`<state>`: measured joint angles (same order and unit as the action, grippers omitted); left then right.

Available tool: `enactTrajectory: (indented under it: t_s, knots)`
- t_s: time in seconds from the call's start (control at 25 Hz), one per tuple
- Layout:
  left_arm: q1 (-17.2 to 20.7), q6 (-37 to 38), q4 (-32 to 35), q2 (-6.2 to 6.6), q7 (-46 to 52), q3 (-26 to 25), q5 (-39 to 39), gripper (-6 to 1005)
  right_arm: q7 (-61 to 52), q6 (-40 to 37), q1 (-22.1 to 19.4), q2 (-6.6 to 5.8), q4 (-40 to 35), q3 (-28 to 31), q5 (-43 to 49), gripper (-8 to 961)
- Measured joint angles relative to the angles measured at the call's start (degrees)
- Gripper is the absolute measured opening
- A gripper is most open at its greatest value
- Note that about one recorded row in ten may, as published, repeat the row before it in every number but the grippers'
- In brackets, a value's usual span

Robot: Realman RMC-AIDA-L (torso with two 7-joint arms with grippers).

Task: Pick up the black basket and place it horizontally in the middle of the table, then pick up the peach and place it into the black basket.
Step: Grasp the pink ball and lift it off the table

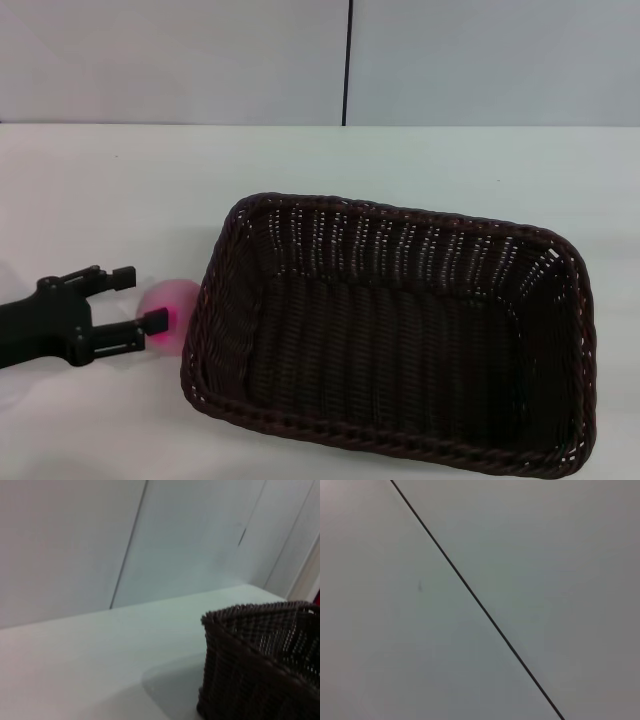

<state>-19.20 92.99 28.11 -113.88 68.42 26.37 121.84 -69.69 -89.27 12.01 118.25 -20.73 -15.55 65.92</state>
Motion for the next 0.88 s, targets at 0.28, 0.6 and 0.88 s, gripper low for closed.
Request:
enactTrajectory:
  t_s: [0.28, 0.6, 0.88]
  knots:
    - [-0.4, -1.6, 0.0, -1.27, -0.2, 0.7, 1.5, 699, 0.0, 0.2, 0.1, -0.16, 1.4, 0.0, 0.2, 422]
    - [-1.0, -3.1, 0.0, -1.81, 0.1, 2.6, 1.9, 692, 0.7, 0.3, 0.2, -0.02, 1.4, 0.0, 0.2, 422]
    - [-0.9, -5.4, 0.3, -2.6, -0.8, 1.1, 1.2, 621, 0.8, 0.7, 0.3, -0.02, 1.4, 0.0, 0.2, 422]
